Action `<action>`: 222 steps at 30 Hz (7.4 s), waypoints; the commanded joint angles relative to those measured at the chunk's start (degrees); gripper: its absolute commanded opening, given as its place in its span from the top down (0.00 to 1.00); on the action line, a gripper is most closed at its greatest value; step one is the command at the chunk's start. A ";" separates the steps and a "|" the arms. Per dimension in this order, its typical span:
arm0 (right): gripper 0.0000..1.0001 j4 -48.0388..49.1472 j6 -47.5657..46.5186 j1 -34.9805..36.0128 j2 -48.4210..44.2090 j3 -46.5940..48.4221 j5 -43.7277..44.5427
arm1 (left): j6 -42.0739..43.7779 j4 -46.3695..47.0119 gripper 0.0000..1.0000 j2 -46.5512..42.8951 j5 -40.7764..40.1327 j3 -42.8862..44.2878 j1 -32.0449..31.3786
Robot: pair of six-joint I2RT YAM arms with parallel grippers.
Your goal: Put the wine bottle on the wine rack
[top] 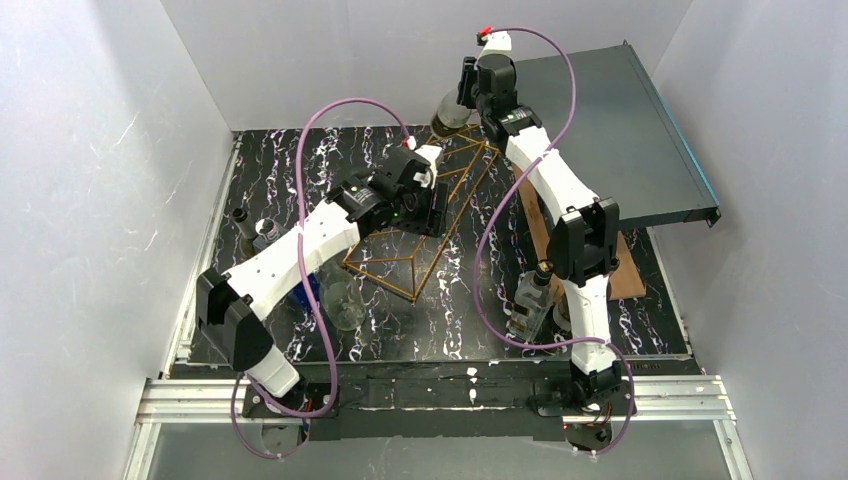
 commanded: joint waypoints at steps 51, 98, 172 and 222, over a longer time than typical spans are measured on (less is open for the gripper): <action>0.02 -5.38 -5.97 -0.34 -6.15 1.79 7.29 | -6.21 -3.02 1.00 -2.13 -21.28 -5.37 -0.81; 0.03 -21.77 35.08 9.70 -34.67 -34.33 -2.60 | -0.65 -9.26 0.02 -11.28 -4.50 7.09 -0.73; 0.99 -23.70 -10.13 14.44 -20.69 -30.16 -15.47 | 38.89 38.44 0.02 -51.82 -30.21 -29.53 -0.30; 0.02 -48.02 -3.43 12.43 -43.74 -20.22 -16.34 | 36.64 38.31 0.02 -51.94 -27.62 -30.39 -0.36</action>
